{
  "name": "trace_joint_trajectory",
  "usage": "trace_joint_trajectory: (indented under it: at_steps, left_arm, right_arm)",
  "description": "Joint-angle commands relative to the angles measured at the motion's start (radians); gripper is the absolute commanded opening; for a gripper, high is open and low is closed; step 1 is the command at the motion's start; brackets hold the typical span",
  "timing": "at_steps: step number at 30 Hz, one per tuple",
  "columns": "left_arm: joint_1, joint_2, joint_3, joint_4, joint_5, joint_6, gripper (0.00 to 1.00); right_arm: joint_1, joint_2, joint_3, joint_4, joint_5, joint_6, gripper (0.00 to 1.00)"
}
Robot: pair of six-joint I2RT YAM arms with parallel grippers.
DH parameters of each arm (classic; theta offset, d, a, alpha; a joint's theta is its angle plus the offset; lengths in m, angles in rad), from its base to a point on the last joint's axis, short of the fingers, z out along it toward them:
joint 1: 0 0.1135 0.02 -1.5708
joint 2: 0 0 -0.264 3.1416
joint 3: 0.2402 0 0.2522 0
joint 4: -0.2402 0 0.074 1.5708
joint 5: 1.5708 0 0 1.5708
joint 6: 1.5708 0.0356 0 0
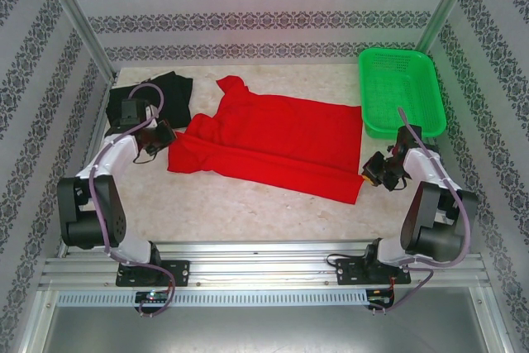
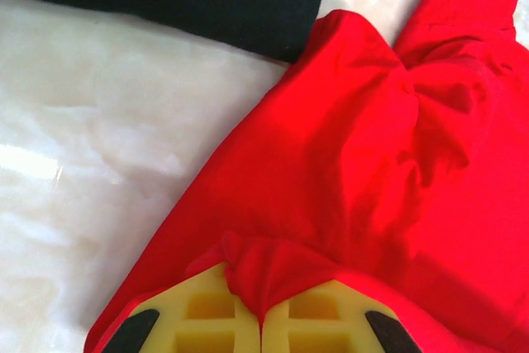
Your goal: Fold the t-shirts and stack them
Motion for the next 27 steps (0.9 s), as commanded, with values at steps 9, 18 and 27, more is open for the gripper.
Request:
trace_joint_trajectory:
  at_steps: [9,18,27]
  left_arm:
    - [-0.014,0.062,0.039,0.004,-0.058,0.046,0.00]
    - [-0.011,0.035,-0.001,0.007,-0.095,0.041,0.00]
    - [0.002,0.039,-0.021,0.022,-0.098,0.042,0.00]
  right_arm:
    - [0.020,0.045,0.049,0.023,0.045,-0.019,0.00]
    - [0.045,0.028,0.087,0.004,0.043,-0.010,0.00]
    - [0.064,0.061,0.108,0.013,0.055,-0.008,0.00]
